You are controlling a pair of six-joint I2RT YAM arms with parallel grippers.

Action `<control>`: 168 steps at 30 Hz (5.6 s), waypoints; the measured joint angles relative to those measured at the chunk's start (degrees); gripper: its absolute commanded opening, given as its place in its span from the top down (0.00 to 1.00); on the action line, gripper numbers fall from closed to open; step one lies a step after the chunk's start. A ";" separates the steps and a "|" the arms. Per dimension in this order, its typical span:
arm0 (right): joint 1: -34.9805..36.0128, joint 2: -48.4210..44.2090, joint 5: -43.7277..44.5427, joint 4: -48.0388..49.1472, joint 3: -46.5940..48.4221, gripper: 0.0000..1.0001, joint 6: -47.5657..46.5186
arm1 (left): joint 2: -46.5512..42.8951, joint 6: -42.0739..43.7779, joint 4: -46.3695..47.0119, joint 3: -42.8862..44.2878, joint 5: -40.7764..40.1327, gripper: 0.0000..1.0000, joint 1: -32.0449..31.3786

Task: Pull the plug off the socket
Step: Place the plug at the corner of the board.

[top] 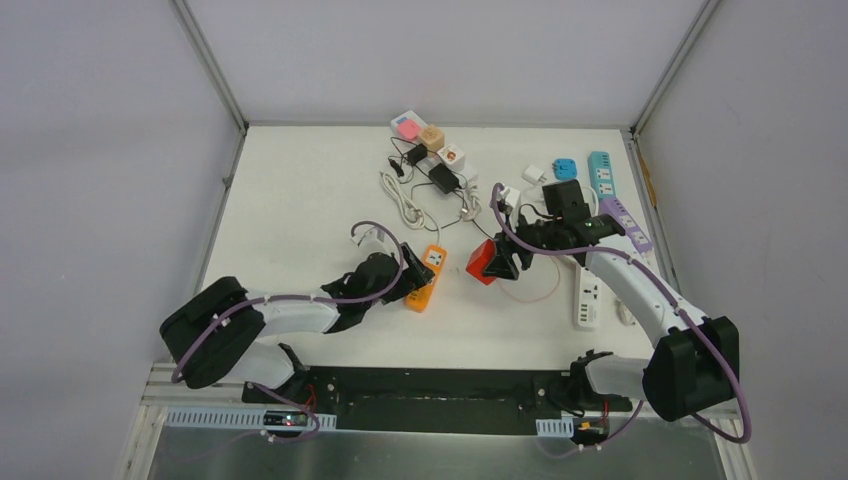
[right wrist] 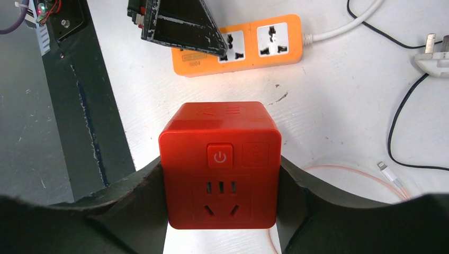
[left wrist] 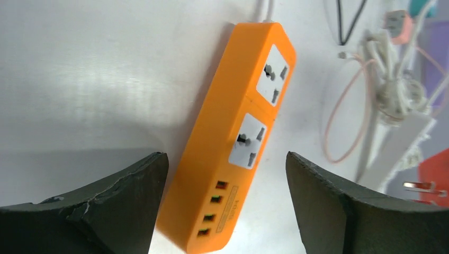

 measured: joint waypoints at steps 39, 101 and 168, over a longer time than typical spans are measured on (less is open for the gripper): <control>-3.67 6.45 -10.27 0.37 1.31 1.00 7.58 | -27.32 38.36 14.08 -12.41 11.23 0.01 -2.40; 0.02 17.53 -16.06 3.54 2.60 0.98 15.80 | 13.53 73.20 43.89 2.25 2.45 0.18 -15.98; -4.13 16.00 -14.53 -2.51 4.96 0.12 10.97 | -0.66 59.84 22.49 0.11 -5.70 1.00 -14.99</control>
